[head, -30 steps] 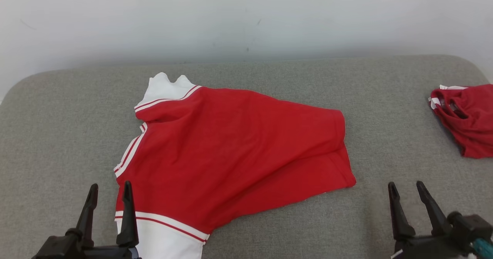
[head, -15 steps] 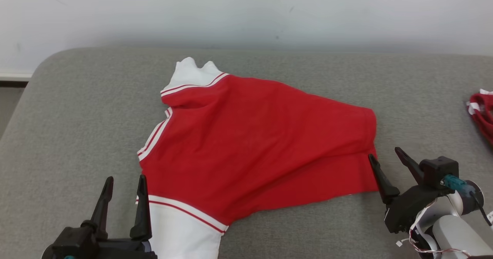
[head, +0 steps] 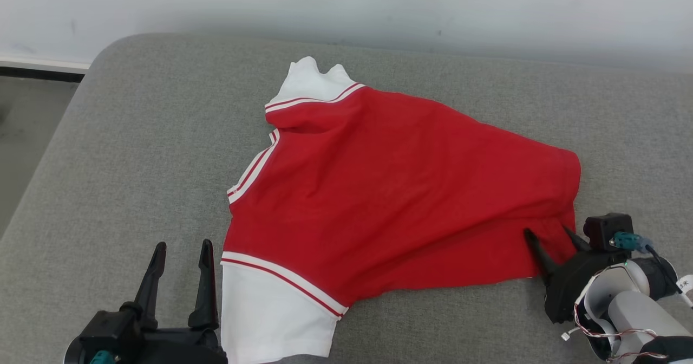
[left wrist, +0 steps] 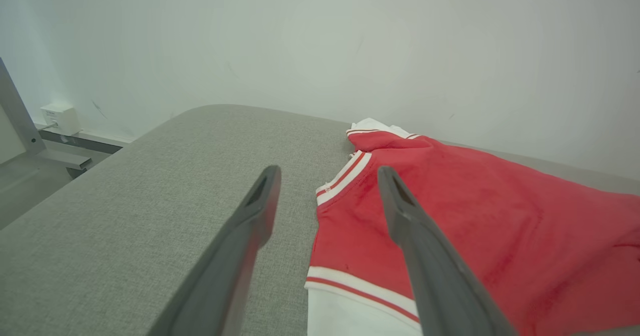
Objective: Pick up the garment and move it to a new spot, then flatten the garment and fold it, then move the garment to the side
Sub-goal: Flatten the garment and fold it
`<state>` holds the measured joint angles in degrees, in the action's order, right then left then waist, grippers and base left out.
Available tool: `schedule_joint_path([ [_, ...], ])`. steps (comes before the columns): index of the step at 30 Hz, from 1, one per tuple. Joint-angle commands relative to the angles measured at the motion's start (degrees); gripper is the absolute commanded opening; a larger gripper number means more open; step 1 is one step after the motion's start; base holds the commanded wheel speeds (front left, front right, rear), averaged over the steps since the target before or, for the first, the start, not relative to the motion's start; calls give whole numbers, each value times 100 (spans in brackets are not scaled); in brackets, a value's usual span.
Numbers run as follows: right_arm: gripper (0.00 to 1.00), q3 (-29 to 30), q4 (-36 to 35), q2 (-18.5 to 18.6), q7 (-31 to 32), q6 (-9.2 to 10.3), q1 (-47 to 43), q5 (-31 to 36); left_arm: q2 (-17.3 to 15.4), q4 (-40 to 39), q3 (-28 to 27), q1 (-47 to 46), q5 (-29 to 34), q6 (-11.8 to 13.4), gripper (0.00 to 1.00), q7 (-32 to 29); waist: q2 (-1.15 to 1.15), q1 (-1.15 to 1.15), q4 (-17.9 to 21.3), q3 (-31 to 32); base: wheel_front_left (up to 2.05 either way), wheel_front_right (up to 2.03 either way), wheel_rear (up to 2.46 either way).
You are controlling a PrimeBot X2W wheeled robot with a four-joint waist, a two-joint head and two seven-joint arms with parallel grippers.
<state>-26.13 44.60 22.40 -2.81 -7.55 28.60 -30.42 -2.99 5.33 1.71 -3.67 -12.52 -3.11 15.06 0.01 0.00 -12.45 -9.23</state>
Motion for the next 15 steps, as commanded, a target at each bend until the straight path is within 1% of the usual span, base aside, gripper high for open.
schedule_joint_path([
  [1,0,-65,50,48,-91,16,92,-108,10,6,-19,-81,8,-12,100,11,-1,0,-6,-24,0,0,0],
  [5,0,-234,128,90,-405,16,141,-282,11,21,9,-36,-53,43,100,10,-1,0,78,30,0,0,0],
  [6,0,-234,128,90,-405,16,141,-282,11,21,9,-36,-53,43,100,10,-1,0,78,30,0,0,0],
  [9,0,-300,70,142,-789,16,8,-396,9,41,-10,42,-78,57,100,10,-1,0,170,129,0,0,0],
  [12,0,-328,-153,162,-1024,16,-271,-543,9,41,-43,126,-99,78,100,11,-1,0,285,232,0,0,0],
  [15,0,-272,-575,241,-1151,16,-626,-642,10,31,-90,226,-102,97,100,10,-1,0,421,291,0,0,0],
])
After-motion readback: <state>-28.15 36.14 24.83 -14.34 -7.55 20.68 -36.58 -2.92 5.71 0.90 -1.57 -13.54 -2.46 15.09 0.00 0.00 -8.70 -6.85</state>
